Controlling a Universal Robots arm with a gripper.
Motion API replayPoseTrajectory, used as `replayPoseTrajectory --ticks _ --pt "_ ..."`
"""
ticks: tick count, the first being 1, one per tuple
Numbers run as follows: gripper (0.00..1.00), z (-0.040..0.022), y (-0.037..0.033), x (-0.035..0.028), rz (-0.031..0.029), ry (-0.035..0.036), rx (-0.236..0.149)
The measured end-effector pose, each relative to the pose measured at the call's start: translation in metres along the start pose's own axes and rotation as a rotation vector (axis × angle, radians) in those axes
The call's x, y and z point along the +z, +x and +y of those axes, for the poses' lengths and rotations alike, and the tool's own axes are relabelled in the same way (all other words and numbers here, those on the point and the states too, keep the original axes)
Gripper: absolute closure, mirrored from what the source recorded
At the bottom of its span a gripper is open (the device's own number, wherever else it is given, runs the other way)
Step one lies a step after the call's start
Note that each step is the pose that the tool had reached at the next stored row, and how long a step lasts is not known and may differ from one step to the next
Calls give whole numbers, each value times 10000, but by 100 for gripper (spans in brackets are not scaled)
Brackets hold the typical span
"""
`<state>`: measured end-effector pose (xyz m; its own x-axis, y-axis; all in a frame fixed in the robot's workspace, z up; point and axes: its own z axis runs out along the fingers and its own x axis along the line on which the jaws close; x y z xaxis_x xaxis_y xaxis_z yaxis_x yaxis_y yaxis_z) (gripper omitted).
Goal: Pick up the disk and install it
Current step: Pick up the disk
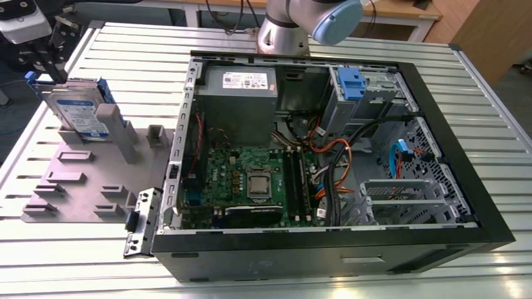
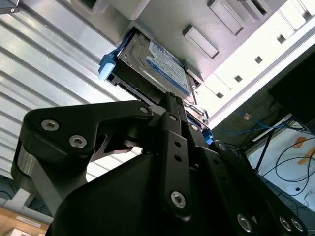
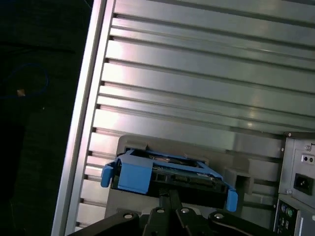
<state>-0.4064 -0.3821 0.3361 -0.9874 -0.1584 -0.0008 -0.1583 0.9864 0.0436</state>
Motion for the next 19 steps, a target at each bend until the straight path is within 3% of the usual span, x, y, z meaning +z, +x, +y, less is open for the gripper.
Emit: replayPoseTrajectory --ticks 19 --pt "89 0 0 0 6 -1 -129"
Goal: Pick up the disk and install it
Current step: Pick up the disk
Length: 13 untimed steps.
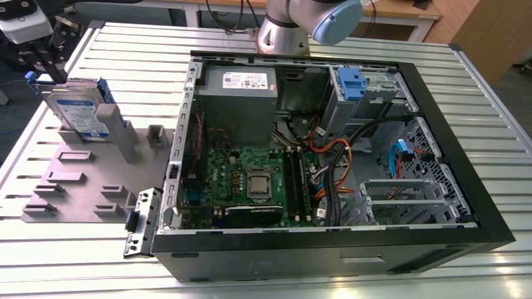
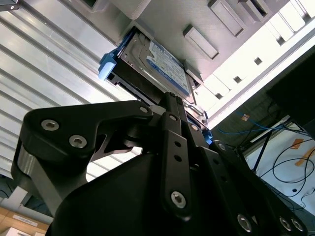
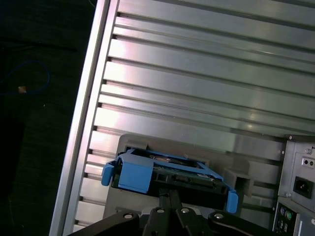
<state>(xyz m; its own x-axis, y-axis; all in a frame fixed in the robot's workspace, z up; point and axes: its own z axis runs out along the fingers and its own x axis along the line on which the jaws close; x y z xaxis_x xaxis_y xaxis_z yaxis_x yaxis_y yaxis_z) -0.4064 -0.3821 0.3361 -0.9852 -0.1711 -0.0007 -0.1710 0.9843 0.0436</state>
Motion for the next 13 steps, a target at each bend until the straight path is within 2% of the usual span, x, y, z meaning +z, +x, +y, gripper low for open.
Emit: replayPoseTrajectory --ticks 8,13 --pt "89 0 0 0 2 -1 -42" --pt "89 0 0 0 15 0 -363"
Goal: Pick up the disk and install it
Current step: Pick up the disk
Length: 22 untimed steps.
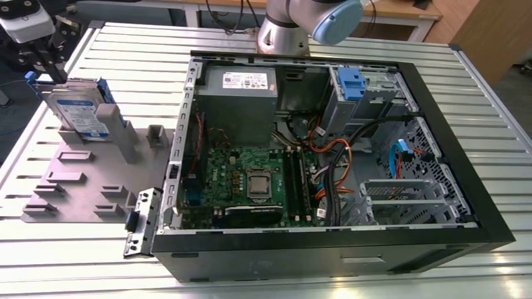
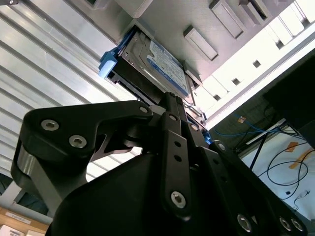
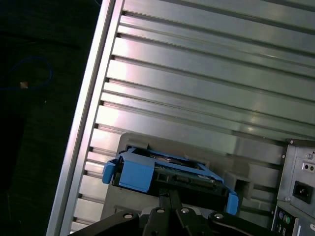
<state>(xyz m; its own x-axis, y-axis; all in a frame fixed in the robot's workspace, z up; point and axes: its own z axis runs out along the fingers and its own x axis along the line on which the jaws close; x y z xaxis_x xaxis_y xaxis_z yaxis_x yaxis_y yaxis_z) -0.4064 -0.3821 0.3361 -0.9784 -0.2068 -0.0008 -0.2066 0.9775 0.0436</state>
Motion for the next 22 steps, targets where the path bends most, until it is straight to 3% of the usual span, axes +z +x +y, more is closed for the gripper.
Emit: replayPoseTrajectory --ticks 13,14,15,22 --pt "89 0 0 0 59 -15 -1408" --pt "89 0 0 1 77 -16 -1819" --pt "89 0 0 1 85 -16 -2000" --pt "89 0 0 1 86 -16 -2026"
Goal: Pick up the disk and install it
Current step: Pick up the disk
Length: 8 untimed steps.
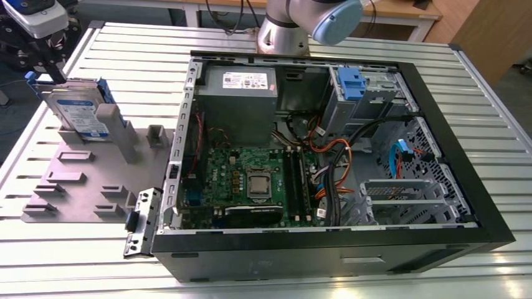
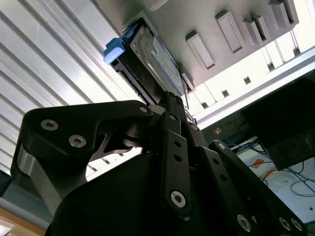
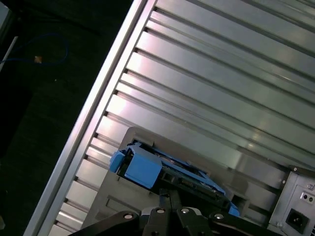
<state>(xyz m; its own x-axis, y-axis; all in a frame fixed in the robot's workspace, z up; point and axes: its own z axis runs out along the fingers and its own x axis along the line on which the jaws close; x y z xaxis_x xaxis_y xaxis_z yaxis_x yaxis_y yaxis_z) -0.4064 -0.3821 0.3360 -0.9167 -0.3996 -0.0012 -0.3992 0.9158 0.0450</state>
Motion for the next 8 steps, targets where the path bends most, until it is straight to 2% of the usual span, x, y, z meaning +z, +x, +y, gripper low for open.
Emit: replayPoseTrajectory --ticks 8 --pt "89 0 0 0 25 -1 -571"
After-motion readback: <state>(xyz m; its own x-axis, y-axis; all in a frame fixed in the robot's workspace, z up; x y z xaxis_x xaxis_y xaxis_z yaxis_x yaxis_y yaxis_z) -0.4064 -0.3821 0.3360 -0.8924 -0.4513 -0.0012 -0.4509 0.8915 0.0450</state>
